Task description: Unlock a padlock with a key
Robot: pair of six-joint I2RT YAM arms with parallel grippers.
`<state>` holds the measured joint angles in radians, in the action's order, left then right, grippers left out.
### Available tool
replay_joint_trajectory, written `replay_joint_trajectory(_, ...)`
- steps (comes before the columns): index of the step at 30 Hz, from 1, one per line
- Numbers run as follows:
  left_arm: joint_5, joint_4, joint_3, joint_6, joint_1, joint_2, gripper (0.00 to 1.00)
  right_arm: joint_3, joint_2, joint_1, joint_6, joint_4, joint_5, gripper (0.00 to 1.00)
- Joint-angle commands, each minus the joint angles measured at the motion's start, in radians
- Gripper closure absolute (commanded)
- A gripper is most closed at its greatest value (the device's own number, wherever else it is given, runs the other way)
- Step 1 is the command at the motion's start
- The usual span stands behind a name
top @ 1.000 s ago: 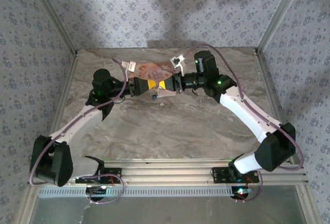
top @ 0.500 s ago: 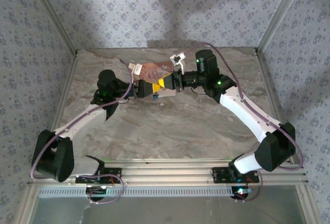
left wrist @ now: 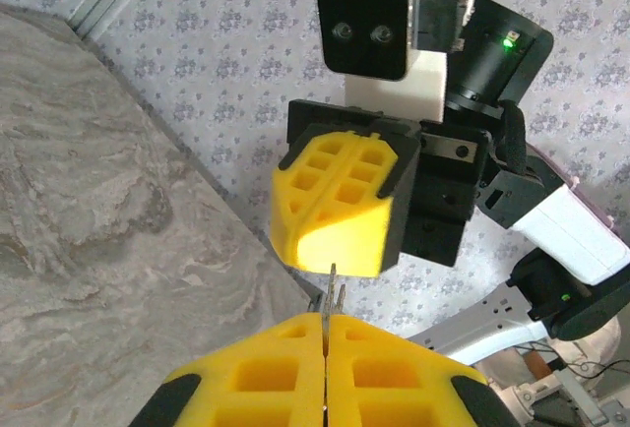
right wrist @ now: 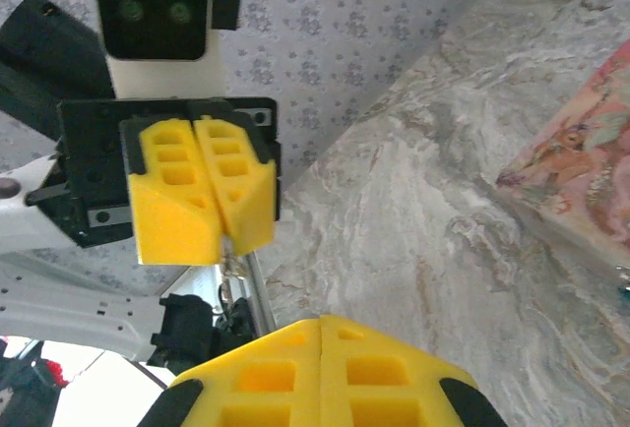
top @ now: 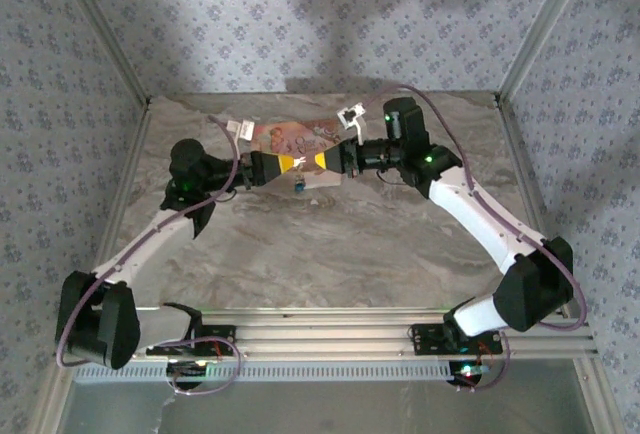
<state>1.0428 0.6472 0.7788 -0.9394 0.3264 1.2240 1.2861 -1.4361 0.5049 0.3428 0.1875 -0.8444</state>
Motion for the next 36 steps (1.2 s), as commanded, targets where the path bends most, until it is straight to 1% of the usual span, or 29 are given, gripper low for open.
replay_joint_trajectory(1,-0.015,-0.02,0.0,0.036,-0.003,-0.015,0.94,0.0,0.0,0.001,-0.007,-0.004,0.009,1.0)
replay_joint_trajectory(5,-0.022,-0.049,0.008,0.057,0.0,-0.014,0.96,0.004,0.0,0.002,0.003,-0.004,0.017,1.0)
replay_joint_trajectory(9,-0.061,-0.12,0.021,0.113,0.012,-0.02,1.0,0.001,0.009,0.014,0.076,-0.025,0.107,1.0)
replay_joint_trajectory(10,-0.074,-0.14,0.023,0.126,0.017,-0.023,1.0,-0.002,0.009,0.023,0.104,-0.04,0.139,0.97)
replay_joint_trajectory(12,-0.099,-0.143,0.022,0.133,0.027,-0.022,1.0,-0.016,0.007,0.044,0.159,-0.093,0.165,0.87)
replay_joint_trajectory(15,-0.124,-0.131,0.018,0.133,0.04,-0.018,1.0,-0.03,0.0,0.082,0.231,-0.171,0.193,0.83)
replay_joint_trajectory(18,-0.14,-0.112,0.007,0.125,0.042,-0.02,1.0,-0.023,-0.015,0.103,0.277,-0.207,0.198,0.83)
replay_joint_trajectory(25,-0.158,-0.098,-0.014,0.119,0.042,-0.034,1.0,-0.028,-0.02,0.107,0.354,-0.219,0.219,0.87)
replay_joint_trajectory(34,-0.15,-0.087,-0.013,0.113,0.041,-0.035,1.0,-0.032,-0.029,0.107,0.356,-0.208,0.181,0.86)
replay_joint_trajectory(36,-0.148,-0.088,-0.012,0.114,0.042,-0.035,1.0,-0.034,-0.028,0.106,0.356,-0.204,0.185,0.84)
